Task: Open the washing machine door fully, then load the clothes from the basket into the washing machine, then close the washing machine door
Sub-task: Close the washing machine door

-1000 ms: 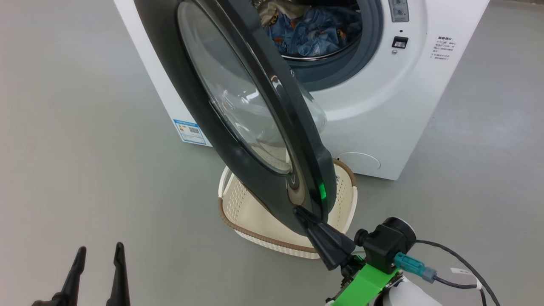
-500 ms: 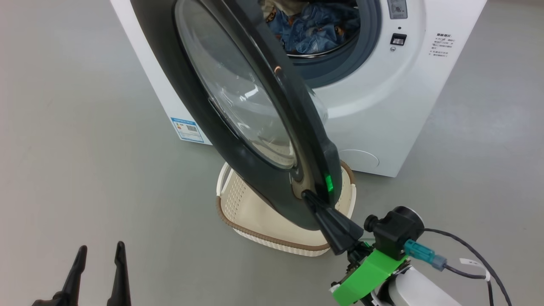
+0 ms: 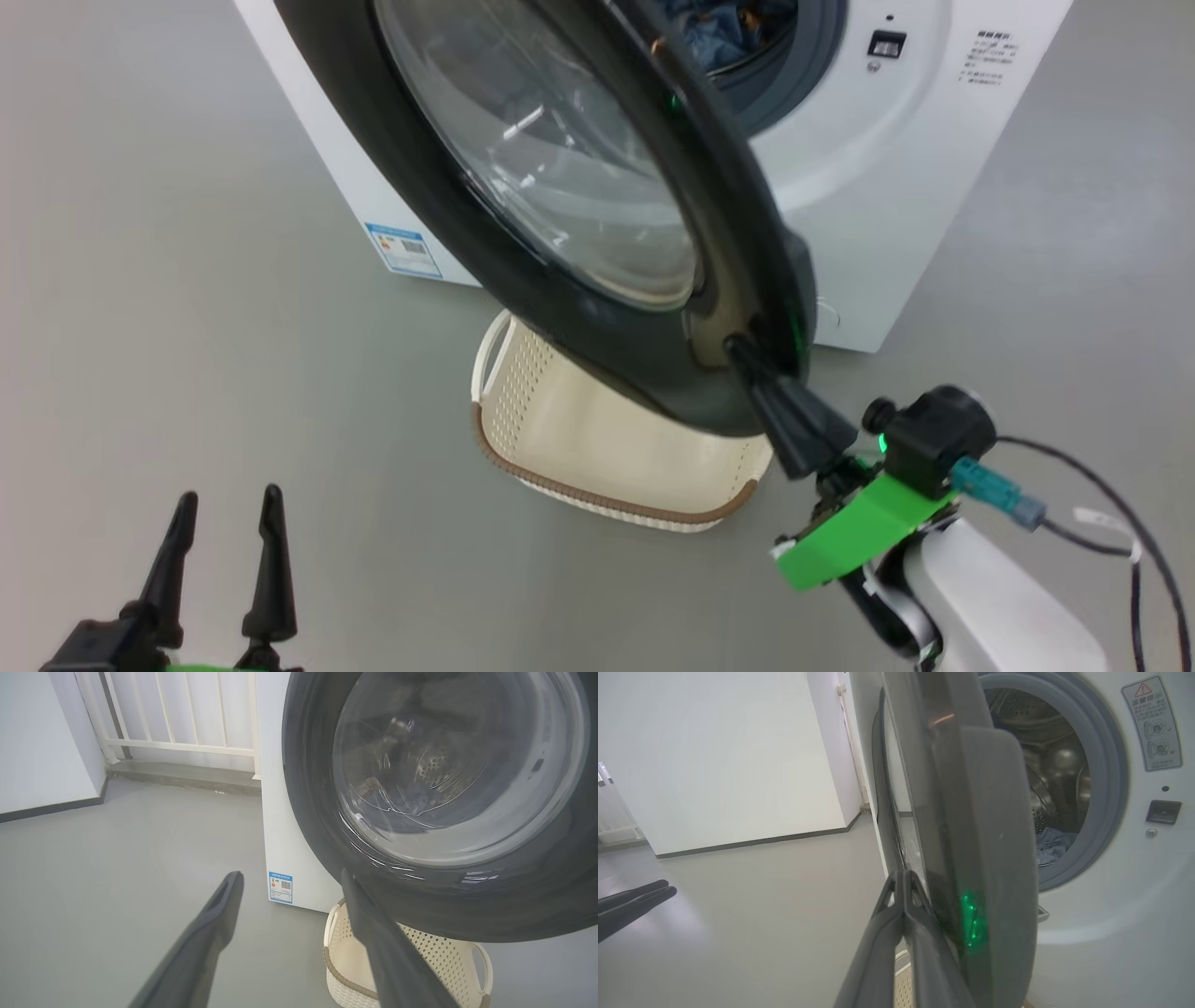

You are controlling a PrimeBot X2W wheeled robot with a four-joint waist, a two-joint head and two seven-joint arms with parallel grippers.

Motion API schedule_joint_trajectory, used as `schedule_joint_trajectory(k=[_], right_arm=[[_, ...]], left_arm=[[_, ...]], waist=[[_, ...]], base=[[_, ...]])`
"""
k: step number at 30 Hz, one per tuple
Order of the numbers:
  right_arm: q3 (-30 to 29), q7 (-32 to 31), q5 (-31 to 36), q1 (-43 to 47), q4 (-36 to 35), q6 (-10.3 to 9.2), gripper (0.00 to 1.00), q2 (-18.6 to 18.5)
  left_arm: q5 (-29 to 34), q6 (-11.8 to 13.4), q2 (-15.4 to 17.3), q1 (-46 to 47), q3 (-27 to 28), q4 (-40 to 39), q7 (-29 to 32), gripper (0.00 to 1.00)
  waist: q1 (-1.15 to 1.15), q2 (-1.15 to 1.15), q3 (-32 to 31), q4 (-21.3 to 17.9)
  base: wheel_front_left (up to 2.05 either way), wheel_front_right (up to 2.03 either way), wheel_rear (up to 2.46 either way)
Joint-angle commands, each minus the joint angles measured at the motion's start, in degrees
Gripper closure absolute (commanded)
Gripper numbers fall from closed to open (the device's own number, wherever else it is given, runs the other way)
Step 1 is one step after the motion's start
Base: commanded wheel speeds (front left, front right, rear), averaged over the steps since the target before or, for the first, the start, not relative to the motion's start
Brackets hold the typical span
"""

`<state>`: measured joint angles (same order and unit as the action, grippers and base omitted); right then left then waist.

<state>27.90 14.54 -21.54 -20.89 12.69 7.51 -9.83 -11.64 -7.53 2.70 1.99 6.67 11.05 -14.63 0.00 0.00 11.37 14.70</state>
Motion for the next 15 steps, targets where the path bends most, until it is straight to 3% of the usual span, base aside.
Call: schedule_joint_trajectory(k=[1, 15], right_arm=[[-0.16, 0.46, 0.30, -1.90, -1.02, -0.02, 1.00, -0.25], [-7.32, 0.46, 1.23, -10.49, -0.33, -0.02, 1.00, -3.62]], left_arm=[[-0.54, 0.04, 0.77, 1.77, 1.63, -1.89, -0.37, 0.00], [-1.65, 0.04, 0.21, 6.28, -0.47, -3.35, -0.37, 0.00]], waist=[[0.00, 0.00, 1.31, 0.09], [0.00, 0.00, 8.43, 1.89]], base=[[0.00, 0.00, 0.00], [0.00, 0.00, 0.00]])
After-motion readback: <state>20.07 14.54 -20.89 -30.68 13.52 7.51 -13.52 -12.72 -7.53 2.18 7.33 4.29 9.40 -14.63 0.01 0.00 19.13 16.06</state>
